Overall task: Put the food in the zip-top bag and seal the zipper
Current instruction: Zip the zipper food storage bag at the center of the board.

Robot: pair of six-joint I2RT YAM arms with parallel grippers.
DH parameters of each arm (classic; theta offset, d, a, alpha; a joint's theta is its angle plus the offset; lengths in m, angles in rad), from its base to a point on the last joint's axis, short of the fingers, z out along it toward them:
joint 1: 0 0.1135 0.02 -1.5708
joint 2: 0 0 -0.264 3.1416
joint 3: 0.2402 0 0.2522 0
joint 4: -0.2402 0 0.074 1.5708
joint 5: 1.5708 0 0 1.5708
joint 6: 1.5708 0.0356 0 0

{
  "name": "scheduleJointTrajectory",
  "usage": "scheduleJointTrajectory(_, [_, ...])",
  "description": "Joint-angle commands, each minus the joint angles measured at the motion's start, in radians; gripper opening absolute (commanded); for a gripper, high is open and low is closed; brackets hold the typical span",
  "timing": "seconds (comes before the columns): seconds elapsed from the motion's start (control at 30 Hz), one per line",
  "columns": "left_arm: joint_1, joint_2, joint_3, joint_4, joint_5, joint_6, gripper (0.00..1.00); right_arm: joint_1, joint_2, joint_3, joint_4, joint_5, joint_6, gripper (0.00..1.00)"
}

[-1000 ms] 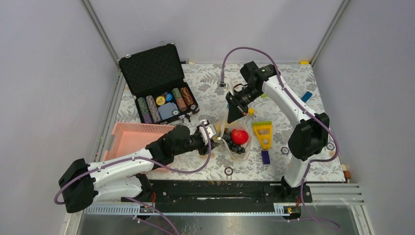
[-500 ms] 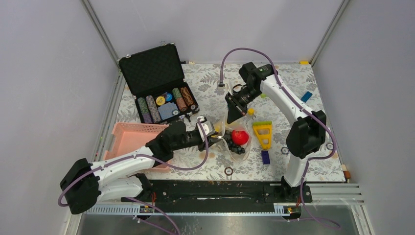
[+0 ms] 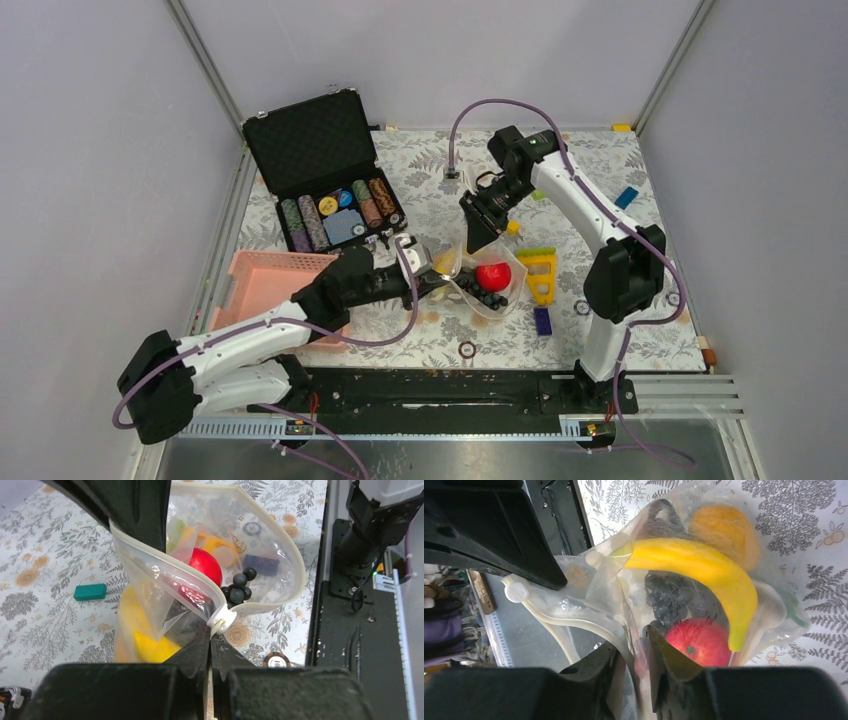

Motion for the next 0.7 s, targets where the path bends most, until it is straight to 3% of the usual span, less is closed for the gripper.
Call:
scheduleJointTrajectory(0.0, [-0.004,-0.067,0.072,-0.059,-0.061,-0.148,0.0,-0.003,-0.101,0.061,0.006,0.045,0.032,0.43])
scheduleJointTrajectory(0.2, [-0.055,-0.051,0.203,-0.312,-0.276,-0.294,0.0,-0.003,-0.313,-0.071,0.246,0.071,0.143,0.83])
scheduleJointTrajectory(0.33, [-0.085,-0.061,0.27,-0.42,-0.342,-0.374,0.0,-0.003,-0.419,-0.15,0.393,-0.004,0.17,0.99])
scheduleJointTrajectory(0.67, [-0.131,-0.024,0.535,-0.698,-0.413,-0.447,0.0,-0.001,-0.554,-0.263,0.518,-0.174,0.129,1.0])
